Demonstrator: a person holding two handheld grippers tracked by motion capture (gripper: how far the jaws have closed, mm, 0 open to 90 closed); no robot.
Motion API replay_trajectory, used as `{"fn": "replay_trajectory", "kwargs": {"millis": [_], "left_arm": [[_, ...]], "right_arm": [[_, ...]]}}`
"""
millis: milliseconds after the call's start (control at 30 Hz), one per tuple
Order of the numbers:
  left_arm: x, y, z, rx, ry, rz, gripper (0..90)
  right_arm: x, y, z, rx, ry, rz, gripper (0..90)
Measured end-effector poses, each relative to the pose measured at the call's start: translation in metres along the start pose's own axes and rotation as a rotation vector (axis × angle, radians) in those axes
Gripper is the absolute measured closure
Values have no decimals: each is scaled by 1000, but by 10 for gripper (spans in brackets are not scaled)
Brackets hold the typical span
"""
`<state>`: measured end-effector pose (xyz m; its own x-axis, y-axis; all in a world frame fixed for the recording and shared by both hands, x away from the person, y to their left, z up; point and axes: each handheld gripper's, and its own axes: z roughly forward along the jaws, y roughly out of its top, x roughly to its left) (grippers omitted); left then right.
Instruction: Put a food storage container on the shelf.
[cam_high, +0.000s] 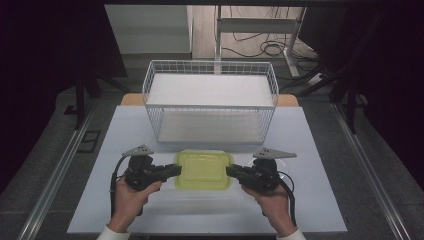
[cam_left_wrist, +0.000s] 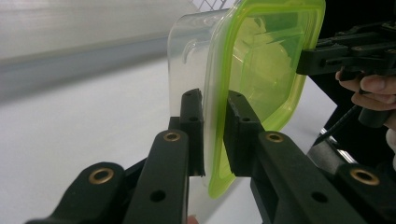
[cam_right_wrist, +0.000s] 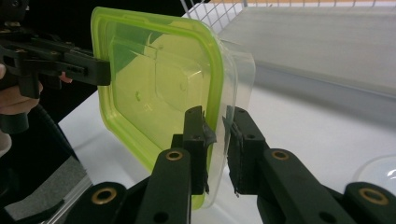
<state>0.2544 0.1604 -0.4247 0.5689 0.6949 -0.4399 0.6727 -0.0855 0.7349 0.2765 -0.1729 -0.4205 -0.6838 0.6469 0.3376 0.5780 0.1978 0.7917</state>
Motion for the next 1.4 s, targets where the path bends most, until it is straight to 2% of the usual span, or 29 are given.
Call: {"fn": "replay_trajectory", "kwargs": {"millis": [200,500,1033,1267,1333,1400], "left_arm": [[1,14,-4,-14,-4,9,796],[-2,42,-11,-44,-7,23,796],[-10,81,-11,-58,-6,54,796],[-8,99,-11,-66,-18,61,795],[-8,107,-12,-68,2,73,796],[-7,109,-13,-72,1,74,796]], "right_arm": [[0,13,-2,-11,-4,-23,777],[2,43,-9,-26,-23,-68,773],[-5,74,-24,-65,-36,-83,773],[-7,90,-28,-76,-43,-82,774],[-7,98,-25,-73,-58,-100,770],[-7,101,-25,-74,-60,-103,770]]}}
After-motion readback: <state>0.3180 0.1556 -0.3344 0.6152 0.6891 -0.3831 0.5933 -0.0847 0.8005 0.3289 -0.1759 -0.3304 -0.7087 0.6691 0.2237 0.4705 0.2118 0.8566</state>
